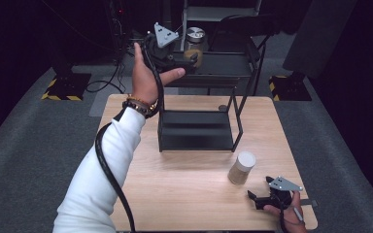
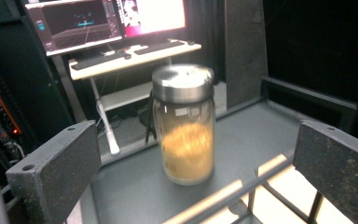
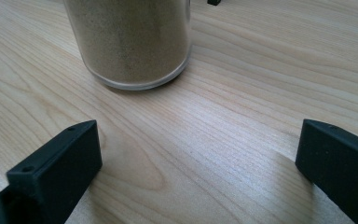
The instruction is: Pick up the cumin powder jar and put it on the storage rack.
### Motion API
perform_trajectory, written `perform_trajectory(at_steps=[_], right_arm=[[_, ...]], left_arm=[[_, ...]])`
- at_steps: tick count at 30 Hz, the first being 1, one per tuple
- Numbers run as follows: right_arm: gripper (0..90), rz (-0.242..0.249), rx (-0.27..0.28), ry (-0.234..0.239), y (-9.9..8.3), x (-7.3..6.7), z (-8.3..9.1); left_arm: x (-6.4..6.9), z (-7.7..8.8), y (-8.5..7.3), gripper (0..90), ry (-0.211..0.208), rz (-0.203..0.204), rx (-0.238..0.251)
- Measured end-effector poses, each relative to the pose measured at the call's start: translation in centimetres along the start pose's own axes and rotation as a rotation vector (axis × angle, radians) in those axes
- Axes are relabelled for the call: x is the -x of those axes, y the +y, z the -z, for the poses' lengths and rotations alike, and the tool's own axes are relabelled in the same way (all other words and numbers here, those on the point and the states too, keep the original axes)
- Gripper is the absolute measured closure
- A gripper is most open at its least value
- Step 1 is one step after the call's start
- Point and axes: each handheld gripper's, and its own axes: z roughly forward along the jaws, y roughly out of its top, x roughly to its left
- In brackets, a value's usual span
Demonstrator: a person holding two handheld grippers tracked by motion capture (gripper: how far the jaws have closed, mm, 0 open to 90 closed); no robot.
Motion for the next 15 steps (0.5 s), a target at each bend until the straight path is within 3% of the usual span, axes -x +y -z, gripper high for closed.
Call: perform_trajectory(at_steps=[2,5,6,7,9,14,15], right_arm=[[0.0,0.0,0.0,0.0,0.0,0.0,0.0],[0.0,0.0,0.0,0.0,0.0,0.0,0.0],[0.0,-0.001,0.0,0.0,0.0,0.0,0.0],[0.0,-0.001,0.0,0.0,0.0,0.0,0.0],[0.0,-0.001,0.0,-0.001,0.0,0.0,0.0],[0.0,0.0,0.0,-0.001,0.0,0.0,0.0],[0.0,0.0,0.0,-0.001,0.0,0.0,0.0]], left_arm=[[0.1,0.4,-0.3,0.5,-0.001,-0.006,-0.002],[0.5,1.9,-1.9,0.5,-0.009,-0.002,-0.003],[1.0,2.7,-3.1,0.5,-0.007,-0.012,-0.01],[1.0,2.7,-3.1,0.4,-0.007,-0.012,-0.01],[1.5,3.5,-4.5,0.4,-0.009,-0.023,-0.016],[2.4,5.4,-8.7,0.4,-0.015,-0.023,-0.034],[2.9,6.2,-10.9,0.4,-0.018,-0.033,-0.04]])
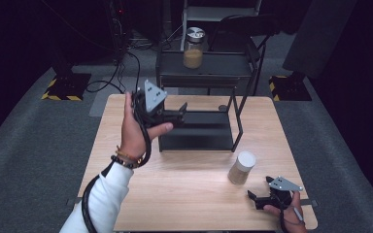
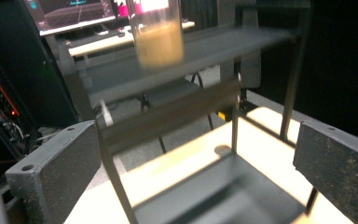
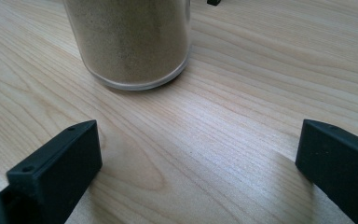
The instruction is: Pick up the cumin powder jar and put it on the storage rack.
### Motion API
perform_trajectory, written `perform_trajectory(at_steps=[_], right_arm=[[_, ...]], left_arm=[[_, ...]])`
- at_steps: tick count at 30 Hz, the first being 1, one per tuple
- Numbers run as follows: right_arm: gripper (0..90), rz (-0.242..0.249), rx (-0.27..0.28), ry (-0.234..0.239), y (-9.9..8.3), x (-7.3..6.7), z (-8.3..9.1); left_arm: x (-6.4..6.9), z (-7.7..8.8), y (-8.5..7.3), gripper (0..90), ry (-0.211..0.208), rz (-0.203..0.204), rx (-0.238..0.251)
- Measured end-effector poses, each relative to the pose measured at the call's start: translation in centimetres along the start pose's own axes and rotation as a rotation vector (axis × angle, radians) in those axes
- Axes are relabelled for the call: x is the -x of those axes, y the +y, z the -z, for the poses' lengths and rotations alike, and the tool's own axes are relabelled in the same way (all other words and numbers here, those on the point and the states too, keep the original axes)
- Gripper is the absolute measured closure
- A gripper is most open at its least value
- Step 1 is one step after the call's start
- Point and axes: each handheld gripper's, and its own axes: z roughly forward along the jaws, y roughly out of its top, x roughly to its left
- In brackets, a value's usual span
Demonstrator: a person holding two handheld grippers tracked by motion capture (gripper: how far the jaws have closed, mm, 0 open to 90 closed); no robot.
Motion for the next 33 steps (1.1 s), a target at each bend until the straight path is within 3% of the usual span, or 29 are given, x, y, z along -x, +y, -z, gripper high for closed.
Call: perform_trajectory(at_steps=[2,4,6,11,12,13,18,19,21,22,25,33], right_arm=[[0.0,0.0,0.0,0.0,0.0,0.0,0.0],[0.0,0.0,0.0,0.0,0.0,0.0,0.0],[0.0,0.001,0.0,0.0,0.0,0.0,0.0],[0.0,0.0,0.001,0.0,0.0,0.0,0.0],[0.0,0.001,0.001,0.0,0.0,0.0,0.0],[0.0,0.001,0.001,0.0,0.0,0.0,0.0],[0.0,0.003,0.002,-0.002,0.0,0.0,0.0],[0.0,0.003,0.002,-0.002,0.0,0.0,0.0],[0.0,0.001,0.001,-0.001,0.0,0.0,0.0],[0.0,0.001,0.001,-0.001,0.0,0.0,0.0],[0.0,0.005,0.003,-0.003,0.0,-0.1,0.0],[0.0,0.005,0.003,-0.003,-0.1,-0.1,0.0]], left_arm=[[0.0,0.2,-0.9,0.4,-0.012,0.001,-0.01],[0.4,0.8,-3.7,0.4,-0.033,0.008,-0.025],[0.4,0.9,-4.4,0.4,-0.041,0.007,-0.024],[1.1,1.7,-8.8,0.2,-0.077,0.017,-0.046],[1.4,1.9,-10.1,0.1,-0.086,0.026,-0.077],[1.4,1.9,-10.1,0.2,-0.086,0.026,-0.077],[1.8,2.4,-14.1,0.1,-0.117,0.056,-0.13],[1.8,2.4,-14.1,0.2,-0.117,0.056,-0.13],[2.1,2.3,-16.0,0.2,-0.127,0.072,-0.168],[2.1,2.3,-16.0,0.2,-0.127,0.072,-0.168],[2.0,2.3,-18.1,0.2,-0.147,0.106,-0.206],[2.5,2.6,-20.4,0.3,-0.16,0.132,-0.266]])
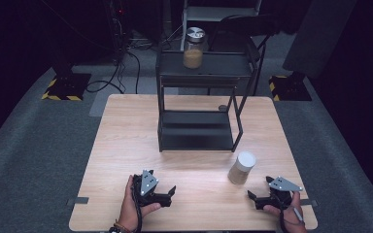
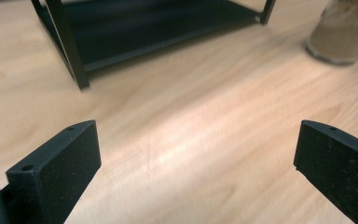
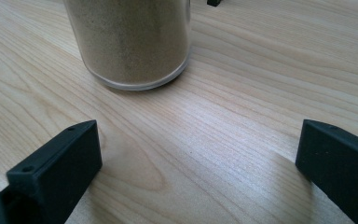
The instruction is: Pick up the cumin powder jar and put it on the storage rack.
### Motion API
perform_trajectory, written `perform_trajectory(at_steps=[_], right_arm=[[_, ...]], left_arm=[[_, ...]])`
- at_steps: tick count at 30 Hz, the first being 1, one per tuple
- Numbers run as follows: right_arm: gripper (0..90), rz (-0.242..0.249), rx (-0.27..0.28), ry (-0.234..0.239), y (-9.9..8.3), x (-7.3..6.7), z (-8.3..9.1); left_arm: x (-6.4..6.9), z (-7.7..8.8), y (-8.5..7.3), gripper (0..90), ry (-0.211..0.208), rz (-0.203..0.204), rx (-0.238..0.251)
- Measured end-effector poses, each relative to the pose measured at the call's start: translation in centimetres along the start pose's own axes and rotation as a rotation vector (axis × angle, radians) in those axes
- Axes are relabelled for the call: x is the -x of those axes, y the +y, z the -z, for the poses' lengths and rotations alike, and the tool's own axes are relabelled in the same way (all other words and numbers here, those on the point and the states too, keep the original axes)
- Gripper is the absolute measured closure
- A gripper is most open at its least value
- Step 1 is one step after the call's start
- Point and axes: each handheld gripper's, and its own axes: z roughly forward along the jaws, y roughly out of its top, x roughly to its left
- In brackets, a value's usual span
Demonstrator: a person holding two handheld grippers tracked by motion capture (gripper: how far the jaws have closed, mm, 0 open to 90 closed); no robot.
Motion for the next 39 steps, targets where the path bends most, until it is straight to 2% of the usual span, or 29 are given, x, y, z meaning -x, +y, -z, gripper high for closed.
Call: perform_trajectory(at_steps=[5,11,16,18,21,23,25,26,39], right_arm=[[0.0,-0.001,0.0,0.001,0.0,0.0,0.0],[0.0,0.001,0.0,-0.001,0.0,0.0,0.0],[0.0,-0.001,0.0,0.0,0.0,0.0,0.0],[0.0,0.0,0.0,-0.001,0.0,0.0,0.0],[0.0,0.0,0.0,-0.001,0.0,0.0,0.0],[0.0,0.0,0.0,-0.001,0.0,0.0,0.0],[0.0,0.0,0.0,-0.001,0.0,0.0,0.0],[0.0,0.0,0.0,-0.002,0.0,0.0,0.0],[0.0,0.002,0.001,-0.004,0.0,-0.1,0.0]], left_arm=[[-0.1,-0.2,-1.1,0.3,-0.017,0.024,-0.027],[-0.1,-0.7,-1.8,0.5,-0.021,0.031,-0.058],[-0.1,-0.8,-1.8,0.5,-0.025,0.026,-0.062],[0.1,-0.9,-1.7,0.5,-0.012,0.018,-0.073],[0.0,-0.9,-1.7,0.4,-0.013,0.027,-0.069],[0.1,-0.9,-1.7,0.4,-0.007,0.014,-0.072],[0.7,-1.0,-1.6,0.4,0.012,-0.029,-0.085],[0.8,-1.1,-1.5,0.3,0.015,-0.034,-0.088],[1.0,-1.3,-1.4,0.1,0.029,-0.028,-0.087]])
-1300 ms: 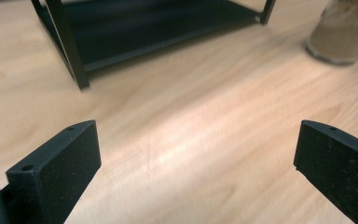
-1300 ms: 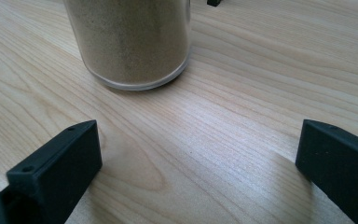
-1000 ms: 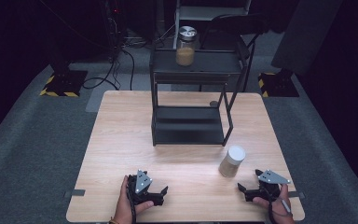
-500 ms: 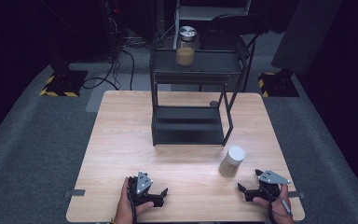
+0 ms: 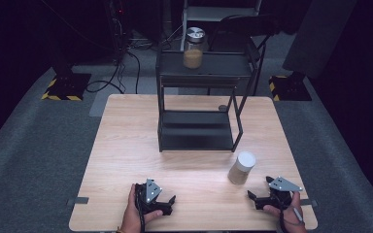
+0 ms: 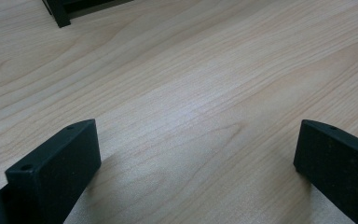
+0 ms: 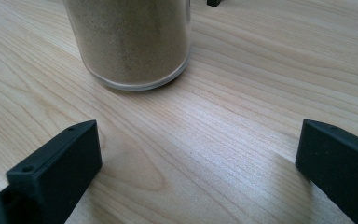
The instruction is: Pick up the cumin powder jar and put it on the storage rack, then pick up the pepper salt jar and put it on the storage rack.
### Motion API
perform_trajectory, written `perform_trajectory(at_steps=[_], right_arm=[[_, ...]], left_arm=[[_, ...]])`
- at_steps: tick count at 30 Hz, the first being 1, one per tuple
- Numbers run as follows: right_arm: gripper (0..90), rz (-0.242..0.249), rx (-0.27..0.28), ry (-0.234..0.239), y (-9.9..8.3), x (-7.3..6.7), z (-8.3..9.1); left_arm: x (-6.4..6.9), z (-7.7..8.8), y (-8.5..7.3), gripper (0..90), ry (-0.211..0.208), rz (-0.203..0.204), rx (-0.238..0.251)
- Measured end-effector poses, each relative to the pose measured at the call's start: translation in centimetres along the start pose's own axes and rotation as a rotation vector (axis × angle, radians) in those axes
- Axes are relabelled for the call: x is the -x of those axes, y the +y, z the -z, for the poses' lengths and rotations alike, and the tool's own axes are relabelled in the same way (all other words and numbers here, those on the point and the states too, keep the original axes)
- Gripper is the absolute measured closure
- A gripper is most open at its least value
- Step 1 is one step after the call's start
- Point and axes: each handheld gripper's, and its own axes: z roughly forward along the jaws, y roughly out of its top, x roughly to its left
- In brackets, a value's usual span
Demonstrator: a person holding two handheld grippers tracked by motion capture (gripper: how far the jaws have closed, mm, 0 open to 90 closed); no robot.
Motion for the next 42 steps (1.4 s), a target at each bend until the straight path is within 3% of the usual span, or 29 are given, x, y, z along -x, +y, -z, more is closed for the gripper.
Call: perform_trajectory(at_steps=[42], right_arm=[[0.0,0.018,0.003,0.011,-0.01,0.07,-0.01]], left_arm=[[0.1,-0.02,0.0,0.3,0.006,0.003,0.001]])
